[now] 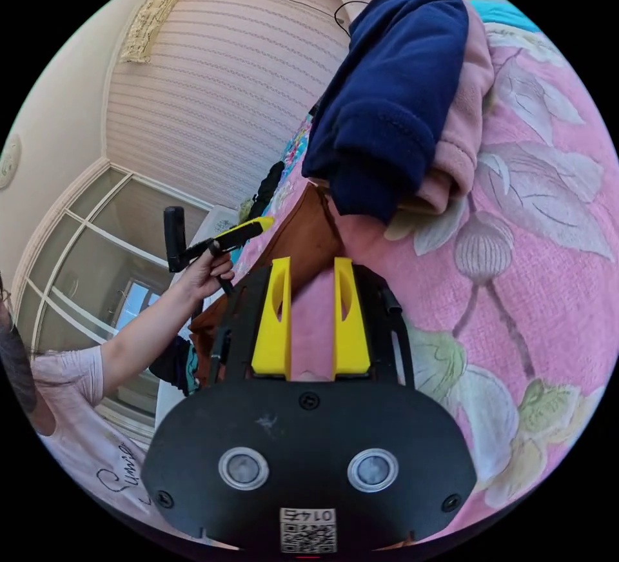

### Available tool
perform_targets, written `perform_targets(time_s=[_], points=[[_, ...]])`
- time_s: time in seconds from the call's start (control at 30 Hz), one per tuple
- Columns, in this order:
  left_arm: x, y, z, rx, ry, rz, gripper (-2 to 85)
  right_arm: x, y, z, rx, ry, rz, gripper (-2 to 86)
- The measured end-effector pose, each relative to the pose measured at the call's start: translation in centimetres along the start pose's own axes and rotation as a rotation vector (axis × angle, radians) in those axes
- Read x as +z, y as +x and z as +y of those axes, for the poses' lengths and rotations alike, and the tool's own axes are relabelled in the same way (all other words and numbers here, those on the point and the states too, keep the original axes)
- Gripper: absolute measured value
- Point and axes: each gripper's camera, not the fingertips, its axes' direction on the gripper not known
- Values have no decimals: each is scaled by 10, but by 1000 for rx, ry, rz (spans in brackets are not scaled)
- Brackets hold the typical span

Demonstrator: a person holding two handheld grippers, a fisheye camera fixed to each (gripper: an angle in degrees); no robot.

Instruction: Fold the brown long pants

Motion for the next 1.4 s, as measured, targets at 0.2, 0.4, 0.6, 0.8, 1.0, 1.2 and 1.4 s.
perform_targets(time_s=[0.2, 0.4, 0.6, 0.8, 1.0, 1.2, 1.4], points=[[67, -9, -25, -14, -142, -16, 70, 1, 7, -3, 0, -45, -3, 24], [78, 14, -36, 66, -133, -40, -6, -21, -7, 6, -154, 76, -129, 8], [52, 49, -79, 103, 44, 71, -9, -56, -28, 17, -331, 196, -168, 4], [115, 60, -93, 115, -182, -4, -1, -59, 3, 13, -214, 111, -155, 4], [160, 83, -69, 251, -207, -169, 54, -54, 14, 9, -201, 13, -125, 5], [151, 91, -82, 294, -252, -98, 50, -51, 20, 12, -189, 4, -126, 5], [146, 67, -92, 236, -319, 140, 136, -49, 28, 18, -156, 0, -147, 6]])
